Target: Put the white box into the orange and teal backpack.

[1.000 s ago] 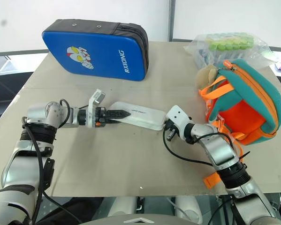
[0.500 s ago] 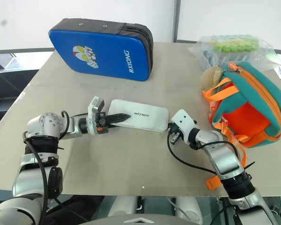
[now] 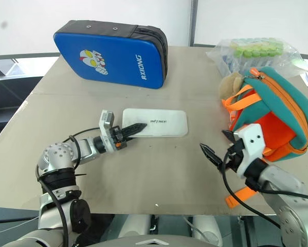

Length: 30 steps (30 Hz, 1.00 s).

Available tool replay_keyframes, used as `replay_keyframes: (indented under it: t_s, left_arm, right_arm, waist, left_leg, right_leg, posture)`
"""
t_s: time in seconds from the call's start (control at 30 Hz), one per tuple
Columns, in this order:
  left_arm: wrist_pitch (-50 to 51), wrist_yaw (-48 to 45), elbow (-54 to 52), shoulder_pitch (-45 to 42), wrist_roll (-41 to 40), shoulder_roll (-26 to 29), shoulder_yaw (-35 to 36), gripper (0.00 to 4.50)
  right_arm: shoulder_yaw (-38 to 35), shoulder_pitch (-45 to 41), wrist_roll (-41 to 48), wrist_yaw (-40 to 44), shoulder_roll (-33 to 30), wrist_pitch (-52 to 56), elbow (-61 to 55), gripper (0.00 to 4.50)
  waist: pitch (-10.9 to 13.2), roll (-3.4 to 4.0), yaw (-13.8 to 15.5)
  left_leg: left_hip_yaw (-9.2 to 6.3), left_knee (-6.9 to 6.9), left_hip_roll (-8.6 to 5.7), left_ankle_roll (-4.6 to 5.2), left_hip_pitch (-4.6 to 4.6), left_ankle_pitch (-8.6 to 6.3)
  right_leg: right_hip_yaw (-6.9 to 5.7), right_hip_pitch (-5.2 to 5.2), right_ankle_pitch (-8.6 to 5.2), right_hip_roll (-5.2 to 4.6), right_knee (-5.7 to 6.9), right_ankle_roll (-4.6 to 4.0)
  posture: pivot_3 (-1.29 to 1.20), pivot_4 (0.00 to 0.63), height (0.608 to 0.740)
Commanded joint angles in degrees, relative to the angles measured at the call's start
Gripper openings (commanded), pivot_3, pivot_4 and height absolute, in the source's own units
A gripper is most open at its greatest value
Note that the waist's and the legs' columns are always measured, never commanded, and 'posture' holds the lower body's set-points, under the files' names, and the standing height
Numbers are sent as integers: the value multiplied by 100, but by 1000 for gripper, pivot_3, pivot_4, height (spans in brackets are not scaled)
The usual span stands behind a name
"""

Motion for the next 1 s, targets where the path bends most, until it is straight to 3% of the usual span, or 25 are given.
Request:
replay_keyframes:
  t_s: [0.03, 0.17, 0.33, 0.6, 0.63, 0.67, 0.83, 1.0]
  left_arm:
    - [65, 77, -453, 60, -377, -81, 51, 1140]
    - [-91, 182, -660, 155, -403, -198, -142, 1140]
    - [-168, 547, -820, 57, -712, -444, 103, 1140]
    - [-757, 1474, -1272, -46, -1265, -873, 485, 1140]
    - [-1029, 1555, -1359, -111, -1225, -922, 478, 1140]
    - [-1285, 1600, -1434, -179, -1179, -958, 458, 1140]
    - [-2784, 1071, -1743, -412, -625, -818, -9, 1140]
    - [-3351, 295, -1458, -635, -439, -269, -417, 1140]
  right_arm:
    - [-426, -152, 54, -556, 8, 418, -204, 4500]
    - [-199, -931, -369, -1301, 207, 464, 459, 4500]
    - [469, -2304, -1244, -1961, 562, -505, 2110, 4500]
    - [1137, -2737, -1844, -1430, 261, -2027, 3125, 785]
    - [1165, -2743, -1678, -1102, 202, -2197, 3095, 124]
    - [1154, -2737, -1475, -796, 152, -2299, 3030, 52]
    - [790, -2466, 15, 757, -403, -2196, 2299, 52]
    - [-155, -2184, 2630, 1591, -1214, -1411, 1805, 52]
  waist:
    - [0, 0, -4]
    - [0, 1, -46]
    - [1, 2, -121]
    - [1, 1, -106]
    - [2, 0, -102]
    - [2, 0, -101]
    - [7, 3, -104]
    - [18, 9, -111]
  left_leg:
    - [0, 0, -1, 0, 1, 0]
    - [3, -1, -2, 0, 1, 0]
    - [3, 0, -7, 1, 2, 0]
    - [12, -8, -10, 0, -10, 0]
    - [11, -8, -14, 1, -10, 0]
    - [13, -7, -16, 1, -11, 0]
    - [22, -9, -17, 1, -10, 0]
    - [23, -18, -16, 1, -11, 0]
  right_leg:
    - [0, 0, 0, 1, 0, -1]
    - [4, 0, -1, 1, 0, -1]
    - [5, -1, 0, 2, 1, -2]
    - [3, -2, 12, -1, -12, 24]
    - [4, -2, 13, -3, -13, 25]
    - [4, -1, 13, -3, -13, 25]
    - [1, -1, 13, 1, -13, 24]
    - [0, -2, 12, 2, -18, 23]
  posture:
    - [0, 150, 740]
    - [0, 150, 740]
    - [0, 150, 740]
    - [0, 150, 740]
    - [0, 150, 740]
    - [0, 150, 740]
    - [0, 150, 740]
    - [0, 150, 740]
